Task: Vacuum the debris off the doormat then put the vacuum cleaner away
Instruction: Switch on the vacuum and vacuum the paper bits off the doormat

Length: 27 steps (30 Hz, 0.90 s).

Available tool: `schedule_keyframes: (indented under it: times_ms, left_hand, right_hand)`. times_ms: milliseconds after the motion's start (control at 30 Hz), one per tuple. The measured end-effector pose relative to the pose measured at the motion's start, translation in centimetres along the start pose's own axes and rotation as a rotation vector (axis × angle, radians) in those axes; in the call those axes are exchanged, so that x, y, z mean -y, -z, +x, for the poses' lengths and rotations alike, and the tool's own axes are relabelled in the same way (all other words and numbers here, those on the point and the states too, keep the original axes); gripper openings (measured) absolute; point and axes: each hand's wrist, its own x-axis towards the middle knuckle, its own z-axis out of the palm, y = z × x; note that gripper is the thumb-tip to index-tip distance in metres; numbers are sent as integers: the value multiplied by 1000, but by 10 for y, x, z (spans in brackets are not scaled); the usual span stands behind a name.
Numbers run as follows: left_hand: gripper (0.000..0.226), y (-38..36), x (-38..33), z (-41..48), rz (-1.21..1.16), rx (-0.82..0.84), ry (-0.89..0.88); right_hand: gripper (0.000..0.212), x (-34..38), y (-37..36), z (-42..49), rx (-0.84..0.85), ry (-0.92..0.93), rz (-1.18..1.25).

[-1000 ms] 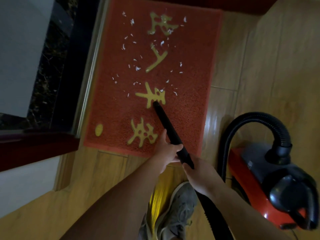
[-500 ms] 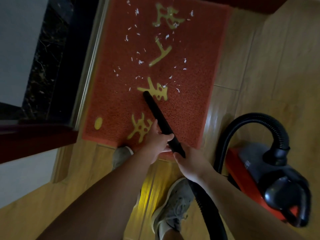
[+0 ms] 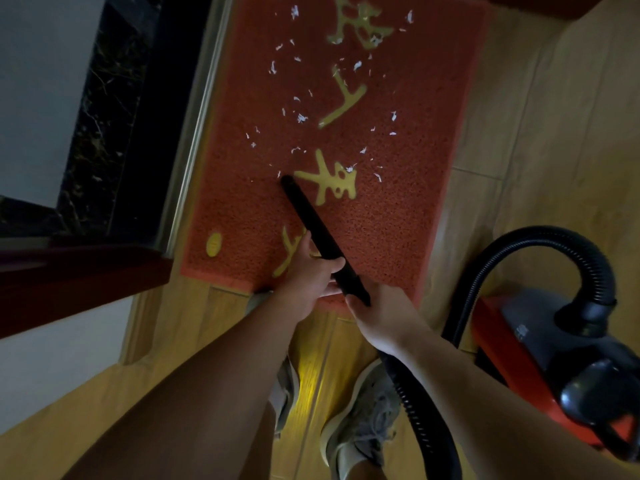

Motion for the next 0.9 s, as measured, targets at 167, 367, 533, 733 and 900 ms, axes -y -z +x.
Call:
schedule_keyframes:
  times_ms: [167, 367, 533, 733, 900]
  left_hand:
    - [94, 20, -5, 6, -32, 1, -1]
    - [93, 33, -12, 8, -54, -5, -14]
    - [91, 37, -20, 10, -46, 26, -16]
    - [92, 37, -19, 10, -54, 42, -5]
    - [90, 45, -15, 3, -81, 51, 3]
  right_hand:
    - [22, 18, -9, 9, 9, 10, -41]
    - [24, 31, -13, 12, 7, 16, -37]
    - [22, 40, -13, 19, 16, 12, -46]
    - [22, 41, -13, 17, 12, 1, -41]
    - [25, 44, -16, 13, 34, 3, -38]
